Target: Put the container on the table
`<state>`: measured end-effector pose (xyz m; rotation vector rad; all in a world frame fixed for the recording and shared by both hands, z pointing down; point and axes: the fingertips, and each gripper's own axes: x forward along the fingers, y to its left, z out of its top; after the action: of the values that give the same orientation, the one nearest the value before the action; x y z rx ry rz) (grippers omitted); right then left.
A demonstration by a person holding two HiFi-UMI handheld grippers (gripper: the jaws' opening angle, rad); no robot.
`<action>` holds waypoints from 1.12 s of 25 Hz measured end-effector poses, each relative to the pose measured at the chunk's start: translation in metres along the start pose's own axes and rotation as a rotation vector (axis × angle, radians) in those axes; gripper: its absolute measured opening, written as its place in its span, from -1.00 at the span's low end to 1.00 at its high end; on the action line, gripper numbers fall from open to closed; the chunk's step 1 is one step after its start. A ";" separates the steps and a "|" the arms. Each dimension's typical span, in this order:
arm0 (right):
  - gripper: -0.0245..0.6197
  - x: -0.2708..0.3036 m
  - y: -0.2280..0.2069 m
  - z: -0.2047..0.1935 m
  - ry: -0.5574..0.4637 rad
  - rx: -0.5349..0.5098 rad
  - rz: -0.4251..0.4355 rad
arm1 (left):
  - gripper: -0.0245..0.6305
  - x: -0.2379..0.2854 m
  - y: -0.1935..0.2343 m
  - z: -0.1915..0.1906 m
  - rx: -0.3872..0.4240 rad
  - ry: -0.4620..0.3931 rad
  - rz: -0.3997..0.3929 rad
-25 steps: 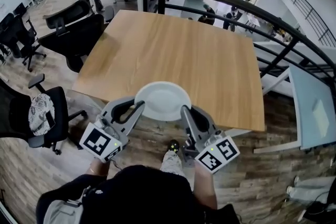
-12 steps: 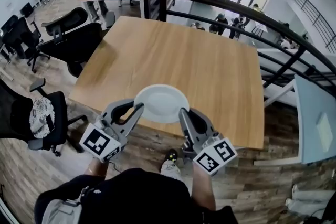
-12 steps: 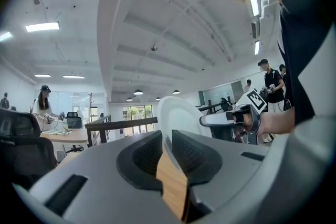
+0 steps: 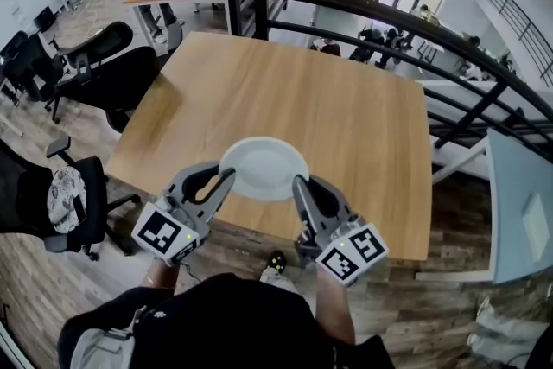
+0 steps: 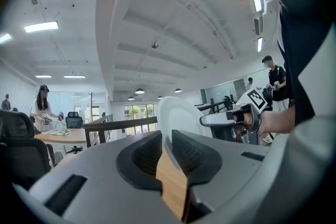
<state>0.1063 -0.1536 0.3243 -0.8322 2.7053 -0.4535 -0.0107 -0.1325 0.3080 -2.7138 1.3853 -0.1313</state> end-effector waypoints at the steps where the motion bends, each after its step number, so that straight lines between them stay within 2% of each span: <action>1: -0.85 0.001 -0.005 0.002 0.003 -0.001 0.000 | -0.73 0.006 0.001 -0.001 0.002 0.002 -0.001; 16: -0.85 0.018 -0.063 0.003 0.030 -0.004 -0.018 | -0.74 0.061 0.019 -0.022 -0.009 0.023 0.010; 28: -0.85 0.076 -0.096 -0.017 0.078 -0.015 -0.102 | -0.73 0.088 0.079 -0.048 -0.041 0.040 -0.047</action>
<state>0.0870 -0.2695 0.3623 -0.9795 2.7496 -0.4982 -0.0281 -0.2516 0.3496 -2.7930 1.3499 -0.1634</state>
